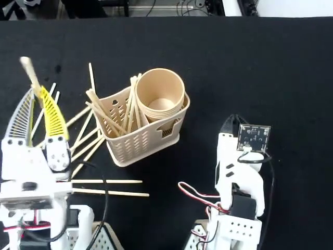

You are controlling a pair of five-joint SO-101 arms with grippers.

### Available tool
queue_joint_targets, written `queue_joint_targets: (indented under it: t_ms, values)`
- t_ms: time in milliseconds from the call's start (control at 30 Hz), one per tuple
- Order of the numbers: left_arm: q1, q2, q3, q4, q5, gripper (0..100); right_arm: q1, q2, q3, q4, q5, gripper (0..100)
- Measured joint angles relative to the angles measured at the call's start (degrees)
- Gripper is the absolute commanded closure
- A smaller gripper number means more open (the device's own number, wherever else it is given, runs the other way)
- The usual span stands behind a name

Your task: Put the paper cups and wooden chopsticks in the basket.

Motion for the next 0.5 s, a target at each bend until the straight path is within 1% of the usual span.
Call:
queue_joint_targets:
  t_ms: [167,300,400,500]
  values:
    - [0.4,7.7,-7.9,-2.3,15.6,97,0.0,0.0,0.0,0.0,0.0,98.5]
    - [0.7,14.4,-13.5,-2.1,24.6,97,0.0,0.0,0.0,0.0,0.0,98.5]
    - [0.7,18.7,-15.9,-1.2,28.2,97,0.0,0.0,0.0,0.0,0.0,98.5]
    - [0.7,21.3,-18.6,-1.0,29.5,97,0.0,0.0,0.0,0.0,0.0,98.5]
